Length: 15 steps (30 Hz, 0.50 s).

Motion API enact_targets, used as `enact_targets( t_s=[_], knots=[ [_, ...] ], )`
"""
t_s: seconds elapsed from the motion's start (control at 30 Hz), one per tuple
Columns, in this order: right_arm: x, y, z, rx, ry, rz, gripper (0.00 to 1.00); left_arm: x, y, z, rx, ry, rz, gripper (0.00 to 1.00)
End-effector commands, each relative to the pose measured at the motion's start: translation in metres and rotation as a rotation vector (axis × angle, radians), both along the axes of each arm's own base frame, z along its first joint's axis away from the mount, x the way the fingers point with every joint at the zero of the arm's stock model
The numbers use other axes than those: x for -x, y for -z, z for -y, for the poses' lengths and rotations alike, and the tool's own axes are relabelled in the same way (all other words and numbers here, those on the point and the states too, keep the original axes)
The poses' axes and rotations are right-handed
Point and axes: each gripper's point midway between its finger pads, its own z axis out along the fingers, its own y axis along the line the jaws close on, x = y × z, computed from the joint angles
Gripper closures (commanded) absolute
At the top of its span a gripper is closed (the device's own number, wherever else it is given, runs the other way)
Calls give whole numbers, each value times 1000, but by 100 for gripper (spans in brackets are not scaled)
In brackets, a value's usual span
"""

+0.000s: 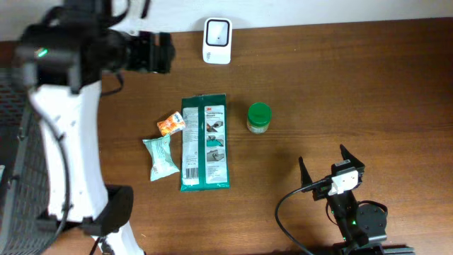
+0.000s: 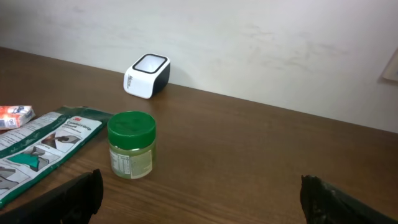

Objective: Scan the item barcode
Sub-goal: 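Drop the orange Kleenex pack beside the glove packet, then reach the left gripper into the basket and grasp the white Pantene tube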

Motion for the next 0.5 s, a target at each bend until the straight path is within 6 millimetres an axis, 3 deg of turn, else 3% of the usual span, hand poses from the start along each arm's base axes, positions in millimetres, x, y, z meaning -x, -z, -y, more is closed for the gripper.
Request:
enact_targets(
  t_s=[0.0, 0.1, 0.17, 0.2, 0.23, 0.3, 0.37, 0.47],
  knots=[
    [1, 3, -3, -4, -12, -6, 2, 10, -60, -52, 94, -204, 174, 1],
    [1, 3, -3, -4, -12, -6, 2, 28, -88, -145, 117, -503, 276, 0],
    [1, 3, -3, -4, -12, -6, 2, 42, -88, -205, 96, -680, 285, 6],
    [1, 3, -3, -4, -12, -6, 2, 46, -83, -224, 94, -737, 271, 11],
    [1, 3, -3, -4, -12, -6, 2, 53, -72, -253, 85, -828, 230, 12],
    [1, 3, -3, -4, -12, -6, 2, 63, -47, -290, 34, -951, 139, 12],
    [1, 3, -3, -4, -12, -6, 2, 70, -15, -315, 5, -1040, 19, 13],
    [1, 3, -3, -4, -12, -6, 2, 98, 36, -357, -26, -1197, -176, 13]
  ],
)
